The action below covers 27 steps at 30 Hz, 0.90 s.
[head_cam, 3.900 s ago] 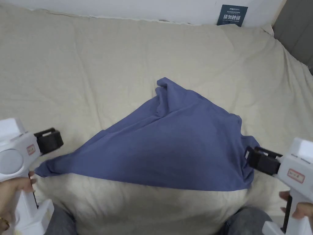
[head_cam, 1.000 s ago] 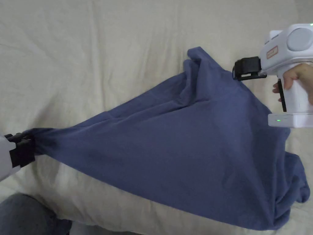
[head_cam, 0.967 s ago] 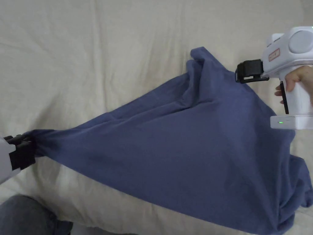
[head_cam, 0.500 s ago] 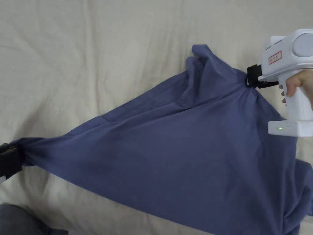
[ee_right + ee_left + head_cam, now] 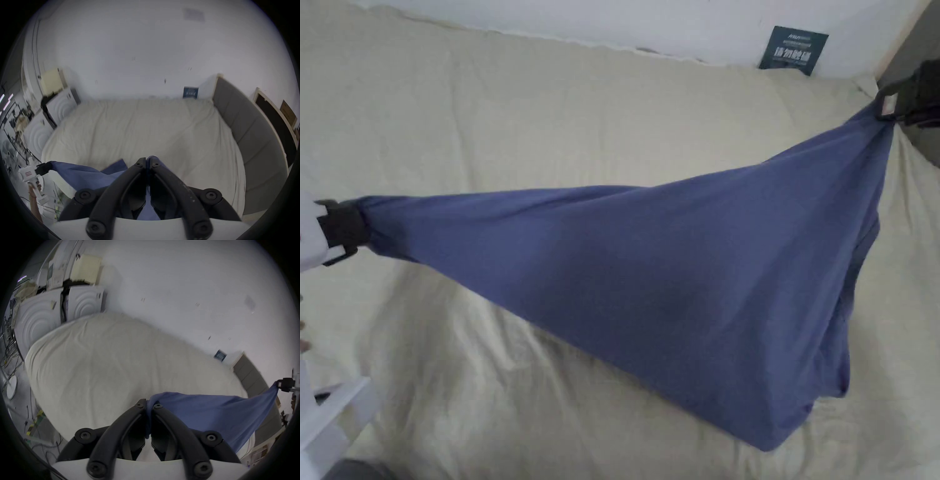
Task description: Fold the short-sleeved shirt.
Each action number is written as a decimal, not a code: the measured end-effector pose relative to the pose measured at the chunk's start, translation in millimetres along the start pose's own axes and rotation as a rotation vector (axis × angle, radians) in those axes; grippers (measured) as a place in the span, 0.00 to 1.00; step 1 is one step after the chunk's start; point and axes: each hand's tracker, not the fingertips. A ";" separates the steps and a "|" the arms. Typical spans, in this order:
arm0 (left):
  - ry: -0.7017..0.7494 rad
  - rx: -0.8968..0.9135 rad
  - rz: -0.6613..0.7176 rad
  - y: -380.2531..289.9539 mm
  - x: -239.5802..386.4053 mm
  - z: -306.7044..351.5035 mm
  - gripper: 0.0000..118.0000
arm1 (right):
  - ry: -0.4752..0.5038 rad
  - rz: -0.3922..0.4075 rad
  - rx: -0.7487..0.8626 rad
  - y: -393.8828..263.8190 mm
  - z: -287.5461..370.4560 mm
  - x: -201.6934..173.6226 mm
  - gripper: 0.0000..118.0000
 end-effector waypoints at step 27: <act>0.204 0.459 -0.293 364.6 192.8 7.3 0.04 | -0.410 -0.079 0.534 240.8 61.0 -46.5 0.05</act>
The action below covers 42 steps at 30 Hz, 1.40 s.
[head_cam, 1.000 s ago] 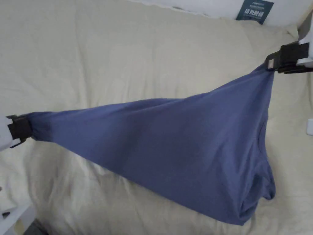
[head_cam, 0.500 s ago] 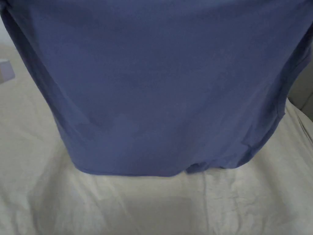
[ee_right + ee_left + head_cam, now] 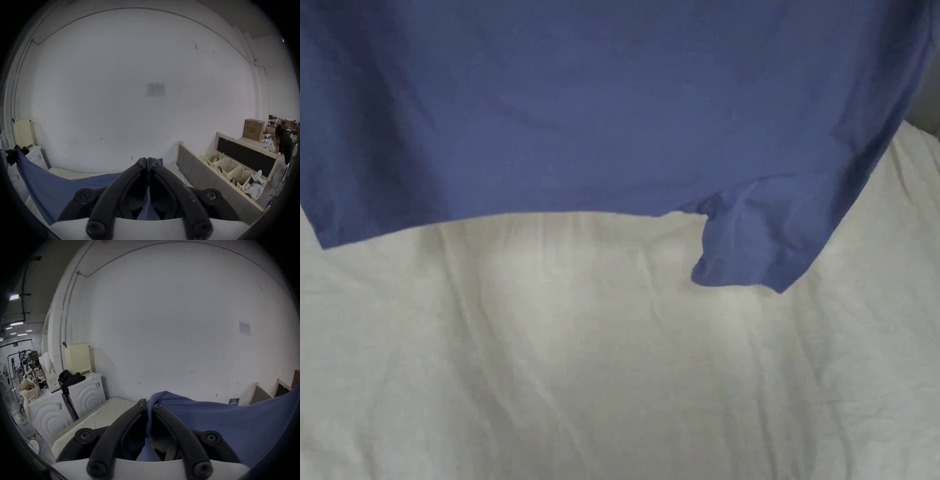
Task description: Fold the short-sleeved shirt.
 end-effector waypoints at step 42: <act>-0.066 -0.604 -0.160 -452.5 9.1 -12.1 0.04 | 0.014 0.052 -0.615 -412.9 -41.2 29.7 0.05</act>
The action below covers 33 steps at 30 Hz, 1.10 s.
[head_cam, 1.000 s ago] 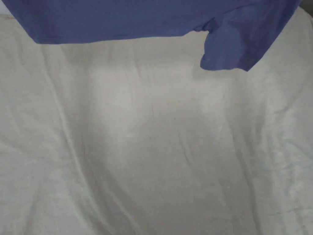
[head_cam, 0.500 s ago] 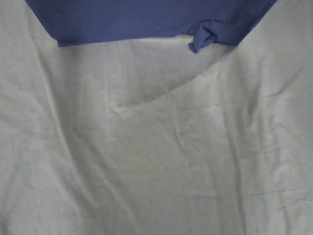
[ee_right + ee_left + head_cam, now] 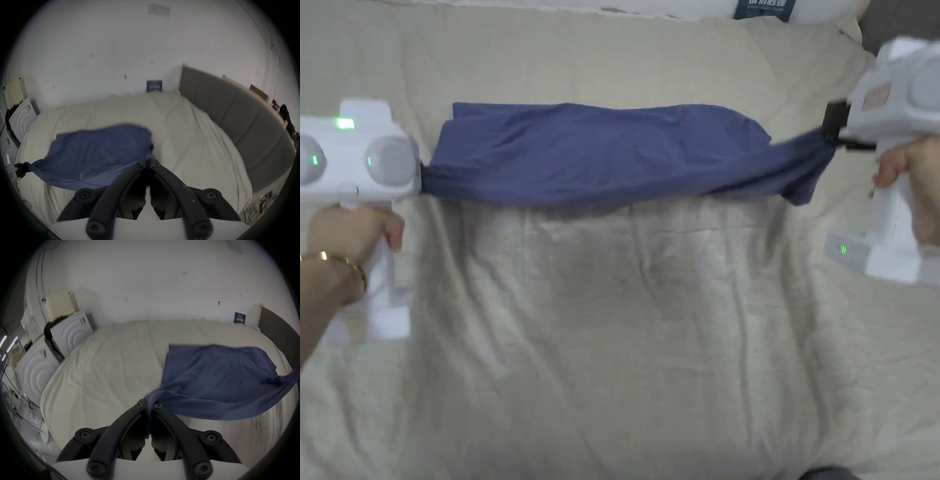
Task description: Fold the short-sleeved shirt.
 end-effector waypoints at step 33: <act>-0.014 0.196 0.090 -175.0 -89.4 171.8 1.00 | 0.132 -0.026 0.125 -213.4 166.8 99.6 0.98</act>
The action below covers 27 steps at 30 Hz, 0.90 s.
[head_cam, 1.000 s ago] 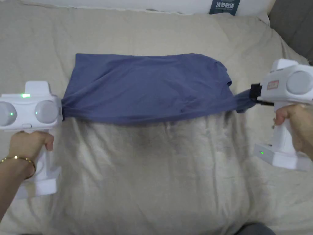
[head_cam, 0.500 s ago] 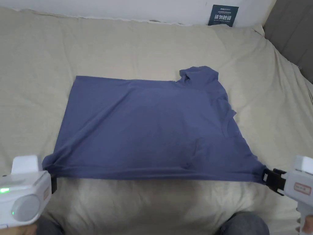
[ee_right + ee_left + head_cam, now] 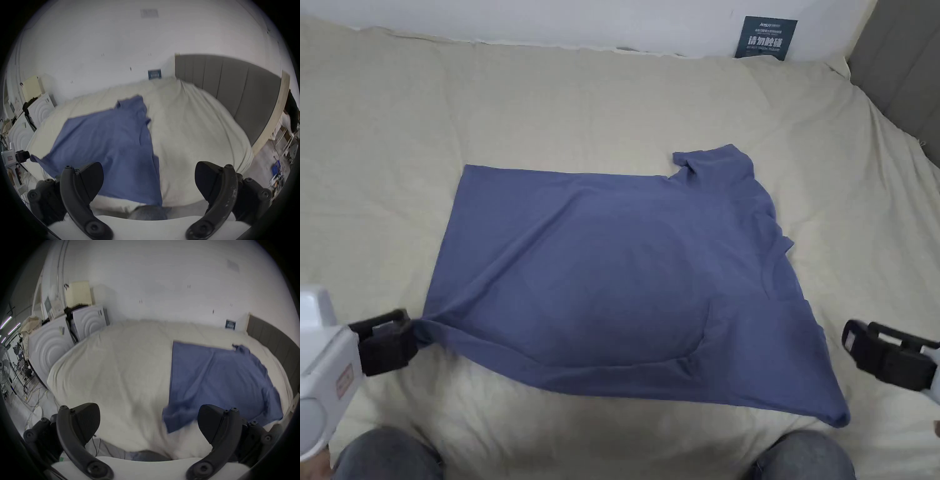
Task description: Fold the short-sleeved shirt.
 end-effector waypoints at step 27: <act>-0.111 0.216 -0.022 42.6 36.1 44.2 0.00 | 0.061 0.017 0.290 26.8 27.5 -80.6 0.01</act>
